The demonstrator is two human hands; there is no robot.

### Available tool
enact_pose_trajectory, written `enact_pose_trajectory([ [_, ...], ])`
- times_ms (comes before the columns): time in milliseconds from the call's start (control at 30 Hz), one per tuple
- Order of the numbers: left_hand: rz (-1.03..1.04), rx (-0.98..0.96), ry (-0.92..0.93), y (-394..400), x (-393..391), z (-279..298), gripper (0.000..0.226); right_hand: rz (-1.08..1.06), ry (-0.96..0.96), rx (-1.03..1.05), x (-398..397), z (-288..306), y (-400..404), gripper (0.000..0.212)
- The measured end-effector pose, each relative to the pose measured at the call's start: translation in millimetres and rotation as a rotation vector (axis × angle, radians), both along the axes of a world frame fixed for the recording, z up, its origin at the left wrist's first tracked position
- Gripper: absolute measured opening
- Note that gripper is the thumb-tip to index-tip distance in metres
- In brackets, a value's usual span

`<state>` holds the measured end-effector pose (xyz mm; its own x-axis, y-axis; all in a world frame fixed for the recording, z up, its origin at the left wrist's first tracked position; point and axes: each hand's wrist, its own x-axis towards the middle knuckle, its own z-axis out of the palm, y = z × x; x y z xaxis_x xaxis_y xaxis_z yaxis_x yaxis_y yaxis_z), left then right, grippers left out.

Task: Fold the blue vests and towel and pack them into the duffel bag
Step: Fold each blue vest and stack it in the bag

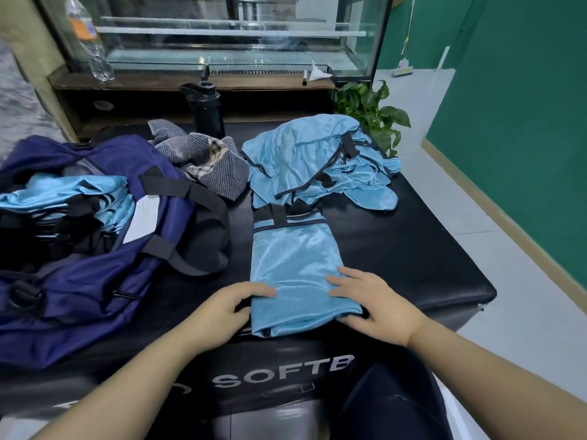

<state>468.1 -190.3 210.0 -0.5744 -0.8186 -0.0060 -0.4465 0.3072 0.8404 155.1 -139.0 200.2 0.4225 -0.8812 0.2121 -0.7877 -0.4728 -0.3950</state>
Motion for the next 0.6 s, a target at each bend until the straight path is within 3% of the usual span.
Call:
enact_pose_trajectory([
  [100, -0.024, 0.089, 0.012, -5.8, 0.4, 2.0, 0.069, -0.214, -0.27, 0.122, 14.3, 6.5, -3.7, 0.032],
  [167, -0.032, 0.065, -0.016, -3.9, -2.6, 5.2, 0.048, -0.357, -0.384, 0.188, 25.0, 12.6, -10.8, 0.025],
  [300, 0.219, -0.112, -0.091, 2.6, -22.2, 7.4, 0.007, -0.557, -0.569, 0.355, 39.4, 17.5, -26.3, 0.027],
  [400, 0.399, -0.024, -0.053, -0.6, -34.1, 13.5, 0.012, -0.624, -0.631, 0.376, 44.4, 16.1, -29.7, 0.03],
  [500, 0.443, 0.074, -0.024, -10.4, -34.6, 16.0, 0.022, -0.594, -0.65, 0.374, 43.5, 14.1, -24.8, 0.054],
  [600, 0.448, 0.125, 0.071, -13.5, -31.3, 14.7, 0.021, -0.572, -0.421, 0.261, 44.3, 8.4, -19.0, 0.034],
])
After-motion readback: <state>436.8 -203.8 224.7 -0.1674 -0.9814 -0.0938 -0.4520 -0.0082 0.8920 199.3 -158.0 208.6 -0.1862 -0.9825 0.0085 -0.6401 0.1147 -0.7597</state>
